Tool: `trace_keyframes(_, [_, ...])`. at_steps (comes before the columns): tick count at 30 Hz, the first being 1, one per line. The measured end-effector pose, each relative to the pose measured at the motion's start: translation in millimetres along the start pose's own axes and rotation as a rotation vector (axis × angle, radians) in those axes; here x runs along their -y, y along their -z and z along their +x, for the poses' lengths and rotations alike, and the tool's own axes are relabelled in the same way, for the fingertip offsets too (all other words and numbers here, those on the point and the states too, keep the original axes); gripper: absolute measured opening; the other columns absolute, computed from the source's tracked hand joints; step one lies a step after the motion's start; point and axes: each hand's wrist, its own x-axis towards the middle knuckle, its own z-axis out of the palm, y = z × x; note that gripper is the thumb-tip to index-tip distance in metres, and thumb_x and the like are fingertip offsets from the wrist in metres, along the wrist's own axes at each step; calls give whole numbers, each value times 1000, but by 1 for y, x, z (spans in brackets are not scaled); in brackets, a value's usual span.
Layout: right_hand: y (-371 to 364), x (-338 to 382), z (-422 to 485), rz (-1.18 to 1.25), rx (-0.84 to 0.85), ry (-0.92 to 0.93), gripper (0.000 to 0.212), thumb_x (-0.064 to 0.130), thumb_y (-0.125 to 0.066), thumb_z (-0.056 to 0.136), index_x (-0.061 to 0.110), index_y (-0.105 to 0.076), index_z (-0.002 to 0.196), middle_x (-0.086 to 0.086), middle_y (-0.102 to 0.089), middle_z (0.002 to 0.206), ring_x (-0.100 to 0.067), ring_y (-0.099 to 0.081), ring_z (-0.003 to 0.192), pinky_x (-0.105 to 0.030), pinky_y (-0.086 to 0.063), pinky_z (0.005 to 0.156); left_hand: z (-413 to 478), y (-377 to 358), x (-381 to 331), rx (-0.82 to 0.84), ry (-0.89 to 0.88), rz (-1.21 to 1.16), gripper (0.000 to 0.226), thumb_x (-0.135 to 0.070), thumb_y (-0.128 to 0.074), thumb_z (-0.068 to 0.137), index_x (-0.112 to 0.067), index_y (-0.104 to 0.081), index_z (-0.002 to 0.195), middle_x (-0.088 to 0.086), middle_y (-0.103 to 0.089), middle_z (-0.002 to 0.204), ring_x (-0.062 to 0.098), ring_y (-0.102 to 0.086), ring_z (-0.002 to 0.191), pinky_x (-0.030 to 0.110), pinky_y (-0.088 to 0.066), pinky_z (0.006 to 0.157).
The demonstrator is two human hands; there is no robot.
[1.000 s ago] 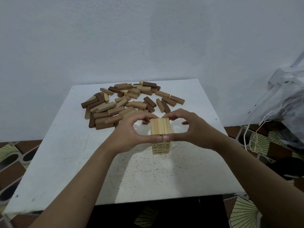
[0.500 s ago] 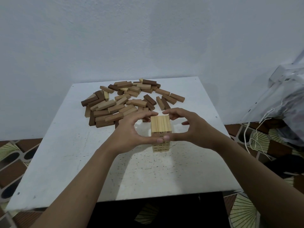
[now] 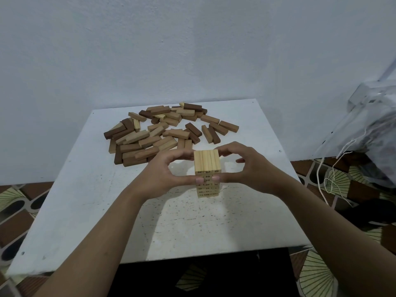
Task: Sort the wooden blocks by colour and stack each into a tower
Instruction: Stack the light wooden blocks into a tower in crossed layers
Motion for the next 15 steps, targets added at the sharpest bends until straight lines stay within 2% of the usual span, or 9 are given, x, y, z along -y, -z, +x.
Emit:
trace_keyframes(7, [-2, -3, -1, 15, -10, 0, 55, 47, -79, 77, 41, -55, 125, 26, -55, 126, 9, -46, 117, -6, -38, 82, 0, 1, 0, 11, -5, 0, 54, -39, -85, 75, -36, -68, 127, -24, -69, 124, -3, -56, 125, 44, -39, 112])
trace_keyframes(11, [-2, -1, -2, 10, -15, 3, 58, 52, -78, 73, 45, -52, 124, 33, -52, 121, 15, -44, 115, -3, -38, 80, 0, 2, -2, 11, -7, 3, 60, -40, -87, 72, -37, -66, 129, -24, -68, 124, -3, -56, 124, 39, -41, 109])
trace_keyframes(15, [2, 1, -3, 39, -16, 11, 66, 57, -77, 67, 43, -54, 127, 28, -54, 125, 13, -45, 116, -10, -37, 84, 0, 2, -1, -21, -18, -15, 70, -44, -89, 68, -38, -63, 133, -19, -66, 129, -2, -56, 125, 28, -42, 103])
